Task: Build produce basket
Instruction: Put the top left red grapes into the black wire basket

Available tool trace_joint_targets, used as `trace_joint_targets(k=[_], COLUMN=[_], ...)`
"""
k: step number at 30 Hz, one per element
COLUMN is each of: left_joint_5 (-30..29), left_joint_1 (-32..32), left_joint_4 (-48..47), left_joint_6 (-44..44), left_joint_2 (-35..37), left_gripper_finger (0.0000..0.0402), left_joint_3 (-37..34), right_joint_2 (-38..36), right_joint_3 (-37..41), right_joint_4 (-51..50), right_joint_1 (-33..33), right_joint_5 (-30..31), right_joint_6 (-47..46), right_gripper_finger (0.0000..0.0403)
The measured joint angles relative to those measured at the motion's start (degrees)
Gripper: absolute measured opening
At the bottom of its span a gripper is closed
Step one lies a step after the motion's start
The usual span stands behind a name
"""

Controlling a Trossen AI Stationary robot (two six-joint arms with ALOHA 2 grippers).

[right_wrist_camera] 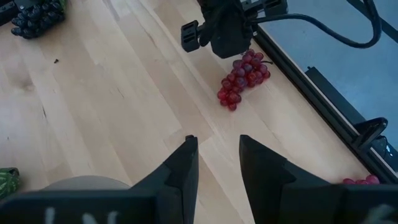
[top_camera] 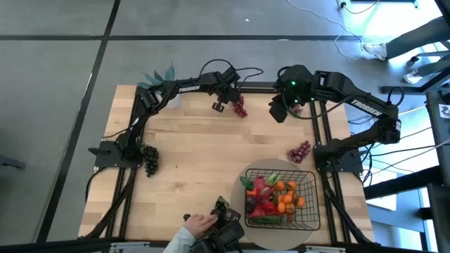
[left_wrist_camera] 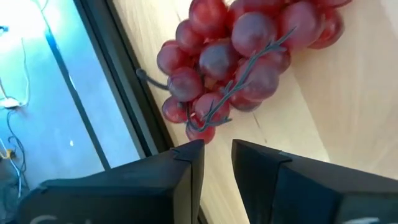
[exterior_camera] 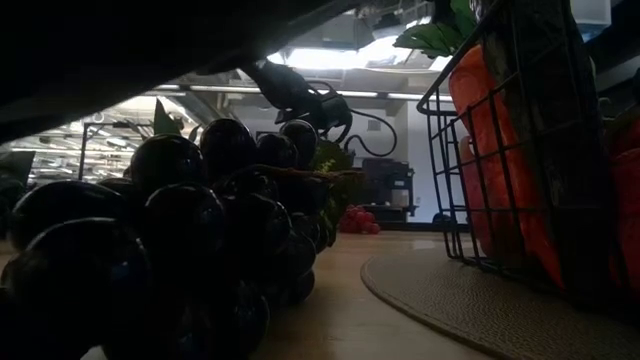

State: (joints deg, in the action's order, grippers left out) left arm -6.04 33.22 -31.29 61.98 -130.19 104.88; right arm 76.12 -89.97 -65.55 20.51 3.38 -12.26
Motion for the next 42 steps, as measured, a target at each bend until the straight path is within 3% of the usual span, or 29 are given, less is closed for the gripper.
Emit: trace_joint_targets(k=[27,37,42], left_joint_5=[11.98,15.20,16.33], left_joint_1=[2.91,4.09,3.92], left_joint_4=[1.38,7.18,4.31], left_joint_6=[1.40,1.61,0.72], left_joint_2=[0.00,0.00,0.00], left_gripper_finger=[0.0070,0.0070,0.0070], left_joint_3=[0.04,0.07,0.07], right_joint_2=[0.00,0.02,0.00], right_joint_3=[0.00,0.00,0.00], right_joint_4=[0.66,0.64,0.62], right_joint_1=[0.00,0.00,0.00], right_joint_5=[0.01,0.01,0.01], right_joint_6=[0.82,0.79,0.73], right_gripper_finger=[0.0103,0.0103,0.0103])
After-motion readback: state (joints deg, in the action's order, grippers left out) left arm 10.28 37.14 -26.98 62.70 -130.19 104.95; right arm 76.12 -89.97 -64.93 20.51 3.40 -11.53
